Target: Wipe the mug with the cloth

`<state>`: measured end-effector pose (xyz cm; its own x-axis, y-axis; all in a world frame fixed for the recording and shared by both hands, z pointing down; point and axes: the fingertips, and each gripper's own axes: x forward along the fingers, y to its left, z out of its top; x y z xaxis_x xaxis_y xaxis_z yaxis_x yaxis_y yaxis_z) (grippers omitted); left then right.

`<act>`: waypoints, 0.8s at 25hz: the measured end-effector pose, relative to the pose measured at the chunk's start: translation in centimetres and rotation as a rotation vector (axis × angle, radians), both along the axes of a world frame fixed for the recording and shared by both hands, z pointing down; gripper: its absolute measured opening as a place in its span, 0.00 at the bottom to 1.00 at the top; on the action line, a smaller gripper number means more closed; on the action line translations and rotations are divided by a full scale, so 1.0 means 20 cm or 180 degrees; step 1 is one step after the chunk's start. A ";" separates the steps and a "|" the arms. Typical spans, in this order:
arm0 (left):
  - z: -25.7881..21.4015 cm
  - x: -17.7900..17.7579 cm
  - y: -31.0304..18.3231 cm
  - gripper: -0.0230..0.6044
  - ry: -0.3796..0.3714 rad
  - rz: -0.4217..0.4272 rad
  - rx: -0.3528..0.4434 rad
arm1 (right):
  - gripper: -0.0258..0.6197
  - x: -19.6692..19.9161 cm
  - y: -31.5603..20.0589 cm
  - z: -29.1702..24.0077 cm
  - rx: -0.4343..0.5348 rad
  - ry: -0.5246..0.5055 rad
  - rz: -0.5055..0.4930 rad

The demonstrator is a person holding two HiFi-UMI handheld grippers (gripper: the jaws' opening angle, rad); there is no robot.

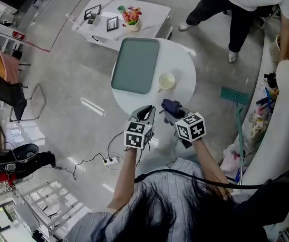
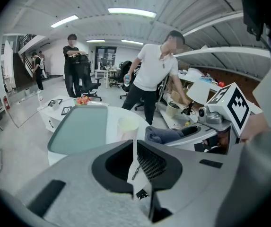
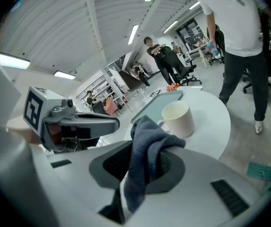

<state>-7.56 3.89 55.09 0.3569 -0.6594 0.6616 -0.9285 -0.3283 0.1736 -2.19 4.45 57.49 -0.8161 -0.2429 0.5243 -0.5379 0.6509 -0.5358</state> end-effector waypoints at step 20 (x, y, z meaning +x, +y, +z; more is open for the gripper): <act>0.08 0.02 -0.30 0.07 -0.0906 0.1453 0.0062 | 0.16 -0.12 -0.16 0.19 -0.0379 0.0127 0.0004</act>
<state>-7.06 -2.05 56.63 0.4185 -0.4922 0.7633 -0.7000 -0.7103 -0.0741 -4.66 1.22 61.26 -0.7938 -0.1780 0.5816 -0.5611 0.5832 -0.5874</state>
